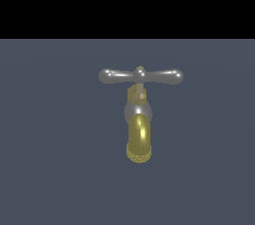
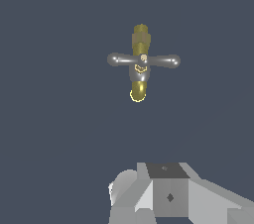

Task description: Turn on the faucet by rotating a designated handle.

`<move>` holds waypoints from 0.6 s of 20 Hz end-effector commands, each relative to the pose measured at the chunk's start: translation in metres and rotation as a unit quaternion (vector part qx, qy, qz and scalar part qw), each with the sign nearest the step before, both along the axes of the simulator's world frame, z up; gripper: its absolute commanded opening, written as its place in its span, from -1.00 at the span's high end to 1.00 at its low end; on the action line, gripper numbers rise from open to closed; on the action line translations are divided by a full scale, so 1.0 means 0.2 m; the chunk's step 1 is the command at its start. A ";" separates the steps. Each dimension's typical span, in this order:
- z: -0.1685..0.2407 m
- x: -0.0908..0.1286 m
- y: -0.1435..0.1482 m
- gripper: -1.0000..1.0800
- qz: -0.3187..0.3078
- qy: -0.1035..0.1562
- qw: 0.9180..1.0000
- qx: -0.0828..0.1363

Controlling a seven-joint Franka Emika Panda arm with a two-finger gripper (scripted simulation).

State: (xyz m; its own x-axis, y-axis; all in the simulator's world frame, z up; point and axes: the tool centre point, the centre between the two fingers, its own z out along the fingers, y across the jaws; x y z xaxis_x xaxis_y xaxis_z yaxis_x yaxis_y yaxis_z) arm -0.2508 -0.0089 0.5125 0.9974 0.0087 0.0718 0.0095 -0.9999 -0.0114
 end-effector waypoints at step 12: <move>-0.08 0.00 -0.04 1.00 0.037 0.001 0.999 -0.001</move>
